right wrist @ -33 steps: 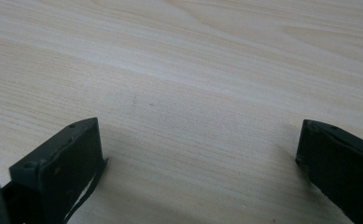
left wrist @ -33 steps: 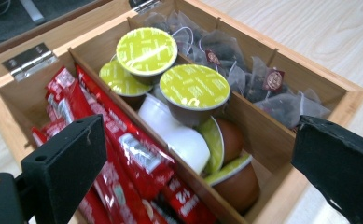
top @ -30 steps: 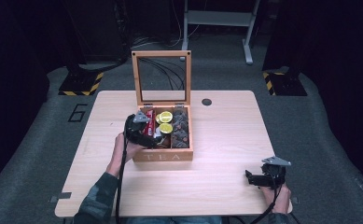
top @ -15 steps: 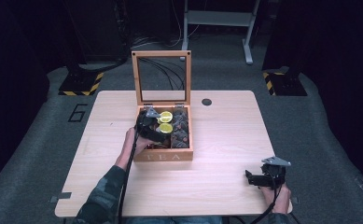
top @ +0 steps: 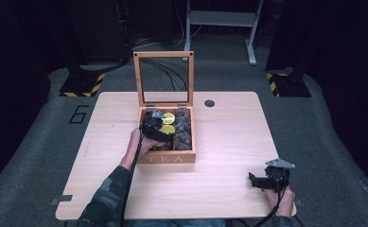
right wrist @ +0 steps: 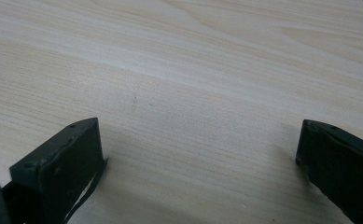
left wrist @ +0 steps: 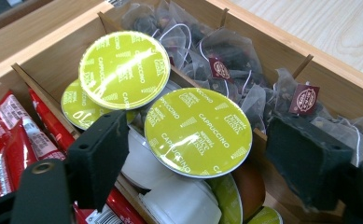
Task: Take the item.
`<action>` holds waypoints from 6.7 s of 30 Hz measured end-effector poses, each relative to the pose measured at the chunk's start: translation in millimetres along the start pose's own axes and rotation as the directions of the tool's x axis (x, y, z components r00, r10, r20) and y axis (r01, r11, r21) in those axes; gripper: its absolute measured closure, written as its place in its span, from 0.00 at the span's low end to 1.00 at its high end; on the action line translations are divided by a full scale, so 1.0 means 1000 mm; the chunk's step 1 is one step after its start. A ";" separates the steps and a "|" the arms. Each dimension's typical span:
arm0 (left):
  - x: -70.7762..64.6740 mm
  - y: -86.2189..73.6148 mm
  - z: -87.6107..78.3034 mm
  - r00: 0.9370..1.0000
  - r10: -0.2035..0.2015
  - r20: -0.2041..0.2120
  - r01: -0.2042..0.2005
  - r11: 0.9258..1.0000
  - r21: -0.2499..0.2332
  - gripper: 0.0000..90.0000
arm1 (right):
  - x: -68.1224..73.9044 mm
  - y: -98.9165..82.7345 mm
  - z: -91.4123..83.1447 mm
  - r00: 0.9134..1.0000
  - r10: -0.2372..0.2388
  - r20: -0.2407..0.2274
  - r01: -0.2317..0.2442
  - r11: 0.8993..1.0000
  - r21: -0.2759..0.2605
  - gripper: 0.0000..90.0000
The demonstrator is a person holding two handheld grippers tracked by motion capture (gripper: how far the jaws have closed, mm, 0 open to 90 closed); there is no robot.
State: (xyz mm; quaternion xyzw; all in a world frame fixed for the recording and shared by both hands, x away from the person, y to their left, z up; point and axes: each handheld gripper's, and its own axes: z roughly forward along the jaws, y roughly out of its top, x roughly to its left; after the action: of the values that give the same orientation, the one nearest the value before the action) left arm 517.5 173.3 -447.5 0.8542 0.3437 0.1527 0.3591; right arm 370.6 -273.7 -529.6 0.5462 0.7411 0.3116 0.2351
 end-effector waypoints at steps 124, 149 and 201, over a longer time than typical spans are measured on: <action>0.023 -0.105 -0.166 0.964 -0.145 -0.224 0.094 0.970 -0.224 0.41 | 0.000 0.000 0.001 1.000 0.014 0.001 -0.014 1.000 -0.006 0.00; 0.053 -0.166 -0.158 0.911 -0.296 -0.288 0.244 0.948 -0.206 0.41 | 0.000 0.000 0.001 1.000 0.014 0.001 -0.014 1.000 -0.006 0.00; 0.056 -0.235 -0.155 0.850 -0.436 -0.297 0.393 0.899 -0.193 0.10 | 0.000 0.000 0.001 1.000 0.014 0.002 -0.014 1.000 -0.007 0.00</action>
State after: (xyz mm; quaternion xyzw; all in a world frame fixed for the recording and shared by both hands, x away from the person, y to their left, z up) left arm 366.5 409.6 -508.2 0.6971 0.5655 0.2348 0.3730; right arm 371.4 -273.6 -530.0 0.5510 0.7360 0.3150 0.2356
